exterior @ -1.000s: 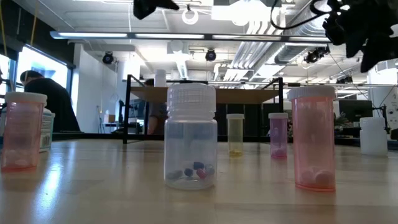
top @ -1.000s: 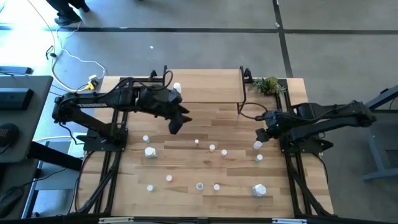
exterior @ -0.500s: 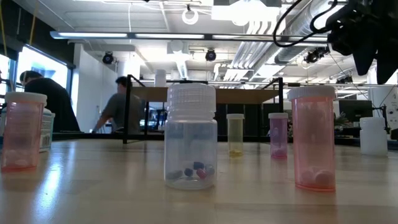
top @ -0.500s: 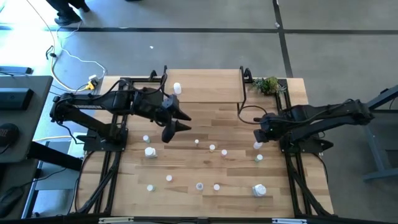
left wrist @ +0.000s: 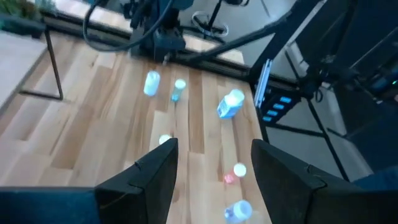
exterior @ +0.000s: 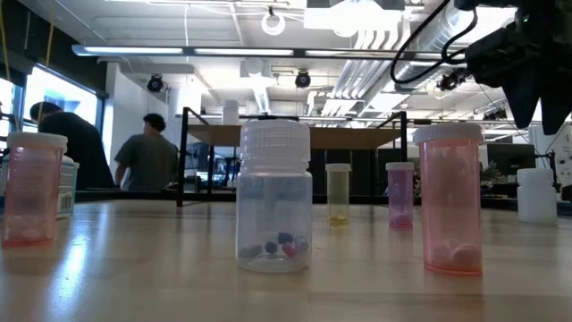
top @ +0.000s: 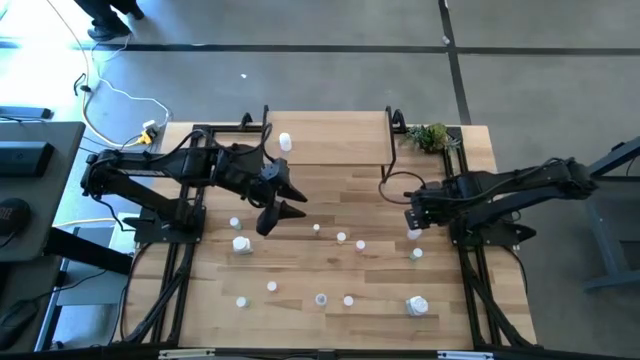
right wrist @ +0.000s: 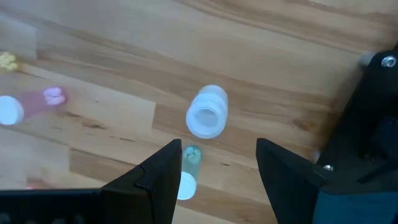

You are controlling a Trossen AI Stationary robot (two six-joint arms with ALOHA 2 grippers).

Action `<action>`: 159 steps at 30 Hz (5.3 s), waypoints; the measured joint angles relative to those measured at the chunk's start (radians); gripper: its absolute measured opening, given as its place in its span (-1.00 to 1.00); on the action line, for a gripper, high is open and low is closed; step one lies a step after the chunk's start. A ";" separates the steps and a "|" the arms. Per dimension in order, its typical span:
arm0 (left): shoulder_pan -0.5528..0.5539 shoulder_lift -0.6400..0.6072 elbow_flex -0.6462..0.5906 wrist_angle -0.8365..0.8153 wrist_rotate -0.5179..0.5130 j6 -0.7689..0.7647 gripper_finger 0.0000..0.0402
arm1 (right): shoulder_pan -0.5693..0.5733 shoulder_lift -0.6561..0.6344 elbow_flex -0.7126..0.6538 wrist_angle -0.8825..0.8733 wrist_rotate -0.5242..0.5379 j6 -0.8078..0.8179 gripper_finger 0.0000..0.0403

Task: Pick and place medicine bottles onto shelf by color
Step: Put the top transparent pill bottle on the shelf

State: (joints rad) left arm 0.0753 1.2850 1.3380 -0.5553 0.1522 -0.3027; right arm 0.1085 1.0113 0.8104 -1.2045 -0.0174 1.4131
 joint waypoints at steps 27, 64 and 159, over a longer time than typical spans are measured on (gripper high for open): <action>0.005 0.000 0.000 -0.047 -0.011 0.016 -0.03 | -0.004 0.184 -0.001 0.065 -0.040 -0.052 -0.02; 0.012 0.000 0.000 -0.048 -0.040 0.018 -0.03 | -0.003 0.401 0.007 0.153 -0.127 -0.056 -0.42; 0.309 0.000 0.000 -0.153 -0.006 0.018 -0.02 | -0.564 0.750 0.970 -0.229 0.173 -1.421 -0.12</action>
State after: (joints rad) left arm 0.3843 1.2846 1.3384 -0.7081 0.1463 -0.2852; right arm -0.4553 1.7617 1.7809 -1.4334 0.1555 -0.0076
